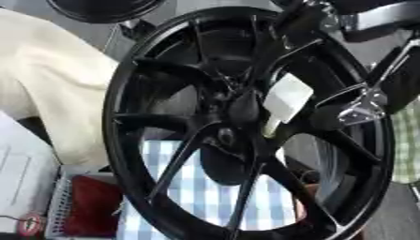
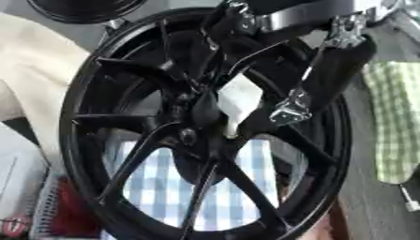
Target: Pull the pin out of the wheel hub.
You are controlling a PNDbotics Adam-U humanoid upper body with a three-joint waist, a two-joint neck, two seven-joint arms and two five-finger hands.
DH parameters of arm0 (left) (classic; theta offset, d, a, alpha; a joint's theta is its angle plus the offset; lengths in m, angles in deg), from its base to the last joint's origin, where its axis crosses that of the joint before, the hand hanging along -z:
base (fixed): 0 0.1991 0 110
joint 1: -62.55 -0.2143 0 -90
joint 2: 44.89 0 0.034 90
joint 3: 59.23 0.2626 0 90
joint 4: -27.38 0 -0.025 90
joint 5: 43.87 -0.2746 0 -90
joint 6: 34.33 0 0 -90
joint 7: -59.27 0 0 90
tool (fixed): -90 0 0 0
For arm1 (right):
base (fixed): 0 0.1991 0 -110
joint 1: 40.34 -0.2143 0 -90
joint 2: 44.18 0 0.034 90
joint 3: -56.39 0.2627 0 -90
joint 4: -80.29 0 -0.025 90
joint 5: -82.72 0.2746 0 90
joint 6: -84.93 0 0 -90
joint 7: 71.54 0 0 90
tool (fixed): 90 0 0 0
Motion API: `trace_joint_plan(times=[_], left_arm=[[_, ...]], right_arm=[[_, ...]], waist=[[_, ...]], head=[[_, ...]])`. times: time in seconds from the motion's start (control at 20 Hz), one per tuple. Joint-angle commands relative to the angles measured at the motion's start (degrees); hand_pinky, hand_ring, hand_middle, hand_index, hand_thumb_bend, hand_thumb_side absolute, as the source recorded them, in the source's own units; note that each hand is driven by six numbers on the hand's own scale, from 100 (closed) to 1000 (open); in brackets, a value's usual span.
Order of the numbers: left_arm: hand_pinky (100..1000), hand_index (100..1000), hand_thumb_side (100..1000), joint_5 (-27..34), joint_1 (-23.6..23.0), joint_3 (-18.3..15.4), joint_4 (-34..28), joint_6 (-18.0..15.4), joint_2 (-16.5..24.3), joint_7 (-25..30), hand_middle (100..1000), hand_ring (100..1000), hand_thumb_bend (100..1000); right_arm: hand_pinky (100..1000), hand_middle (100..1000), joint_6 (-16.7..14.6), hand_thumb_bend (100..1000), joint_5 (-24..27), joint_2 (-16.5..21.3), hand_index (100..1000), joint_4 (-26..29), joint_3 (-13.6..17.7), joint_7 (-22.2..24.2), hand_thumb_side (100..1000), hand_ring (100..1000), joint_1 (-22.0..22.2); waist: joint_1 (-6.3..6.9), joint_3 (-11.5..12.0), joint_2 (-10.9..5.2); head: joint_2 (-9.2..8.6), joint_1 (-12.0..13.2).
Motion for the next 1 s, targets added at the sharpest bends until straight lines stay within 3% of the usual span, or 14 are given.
trace_joint_plan(times=[0.05,0.65,1.0], left_arm=[[808,793,694,0.17,0.48,-0.16,-1.12,0.04,1.16,0.03,613,753,261],[809,788,698,0.18,0.71,-0.18,-1.12,0.07,0.95,-0.01,612,753,257],[809,786,704,0.17,0.78,-0.08,-1.12,0.2,0.71,0.06,612,753,253]], right_arm=[[885,806,1.12,377,-0.27,0.54,846,0.77,0.11,0.01,187,840,-0.8],[886,805,2.81,378,-0.12,0.47,842,0.77,-0.22,2.32,185,841,0.69],[886,789,3.96,330,-1.14,0.04,828,-0.15,-0.37,2.0,177,838,1.6]], waist=[[0.18,0.13,-1.52],[-0.06,0.54,-1.03],[-0.07,0.78,-0.59]], head=[[0.11,-0.23],[0.41,-0.56],[0.1,-0.56]])
